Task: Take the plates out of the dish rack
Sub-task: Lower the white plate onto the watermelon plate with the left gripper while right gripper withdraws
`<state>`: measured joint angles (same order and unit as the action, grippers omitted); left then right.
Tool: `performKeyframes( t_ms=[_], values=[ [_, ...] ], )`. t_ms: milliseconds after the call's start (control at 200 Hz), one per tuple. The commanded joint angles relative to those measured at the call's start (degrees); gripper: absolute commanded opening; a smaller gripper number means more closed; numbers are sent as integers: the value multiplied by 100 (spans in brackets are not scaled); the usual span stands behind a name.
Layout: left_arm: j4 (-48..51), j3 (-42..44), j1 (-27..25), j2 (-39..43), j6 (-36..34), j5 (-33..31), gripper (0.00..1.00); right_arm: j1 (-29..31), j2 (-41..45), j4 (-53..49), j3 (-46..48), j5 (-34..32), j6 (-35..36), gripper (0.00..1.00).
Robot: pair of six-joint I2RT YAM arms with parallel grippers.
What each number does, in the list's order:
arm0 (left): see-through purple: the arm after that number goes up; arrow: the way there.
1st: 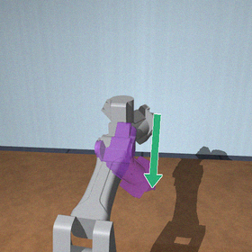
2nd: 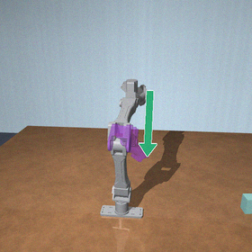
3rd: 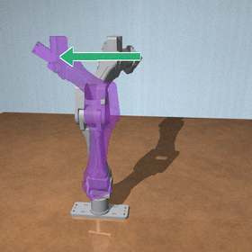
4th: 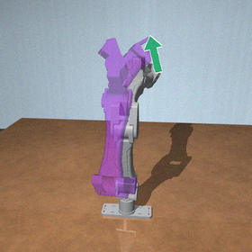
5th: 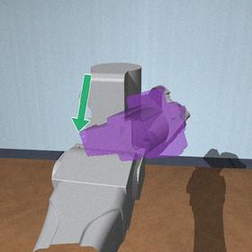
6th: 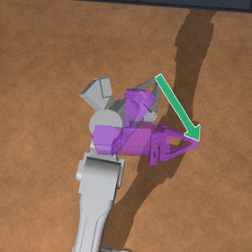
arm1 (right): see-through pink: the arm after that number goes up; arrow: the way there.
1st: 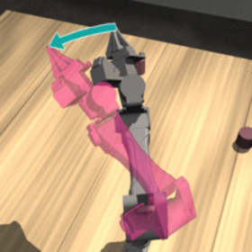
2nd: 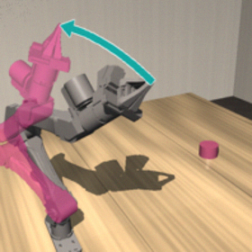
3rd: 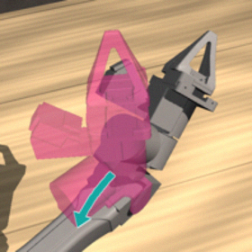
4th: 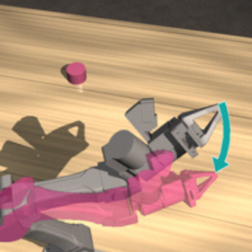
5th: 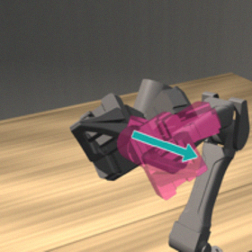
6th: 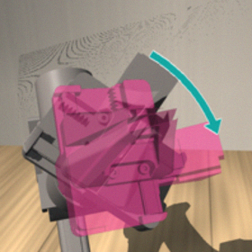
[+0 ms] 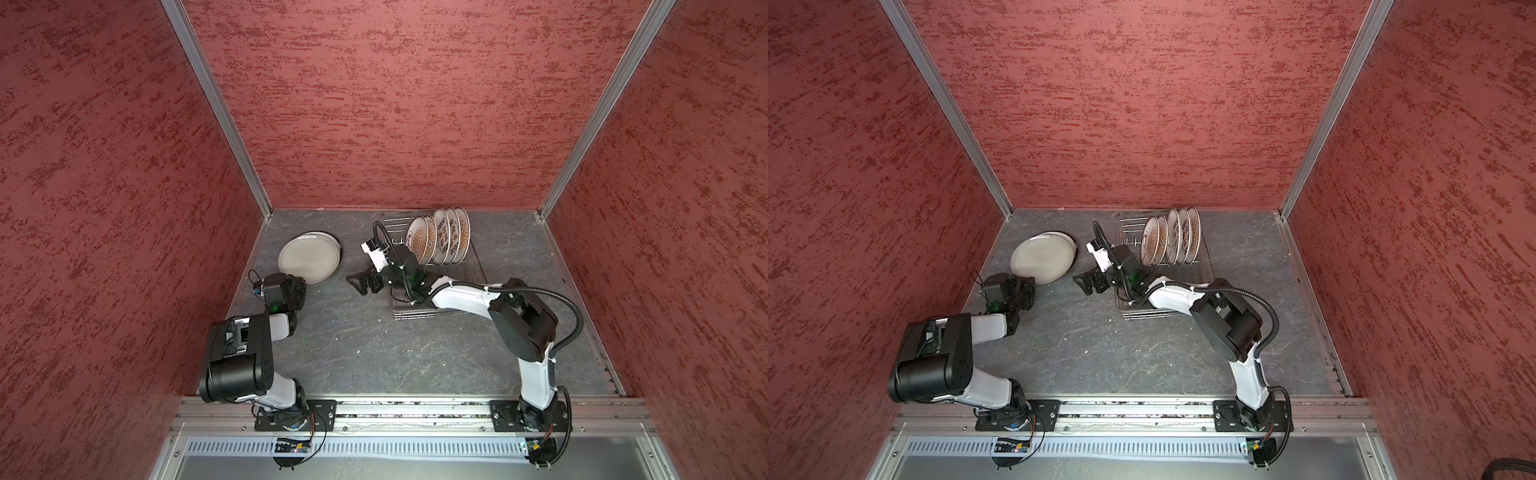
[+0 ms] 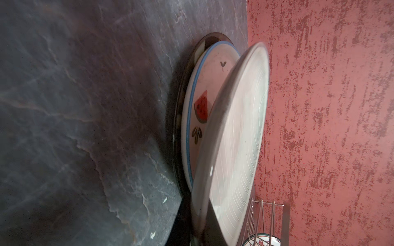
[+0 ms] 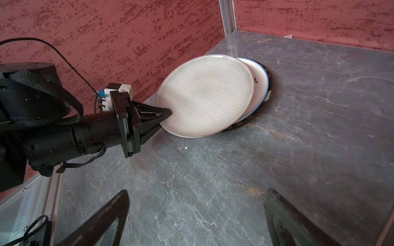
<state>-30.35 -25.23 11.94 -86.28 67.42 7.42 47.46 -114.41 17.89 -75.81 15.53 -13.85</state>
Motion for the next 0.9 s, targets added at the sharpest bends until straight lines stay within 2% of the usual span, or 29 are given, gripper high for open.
performKeyframes(
  t_ms=[0, 135, 301, 686, 892],
  values=[
    [-560, -340, 20, 94, -132, -89, 0, 35, -24, 39, -180, -113, 101, 99],
    [-243, -509, 22, 84, -209, -171, 0, 35, -46, 48, -180, -120, 84, 99],
    [686, -912, -73, 23, -410, -310, 0, 39, -29, 65, -132, -116, 75, 99],
    [927, -1221, -131, -234, -505, -322, 0, 37, 9, 118, -57, -173, 90, 99],
    [1119, -1379, -169, -367, -547, -309, 9, 33, 2, 118, -57, -155, 97, 99]
  ],
)
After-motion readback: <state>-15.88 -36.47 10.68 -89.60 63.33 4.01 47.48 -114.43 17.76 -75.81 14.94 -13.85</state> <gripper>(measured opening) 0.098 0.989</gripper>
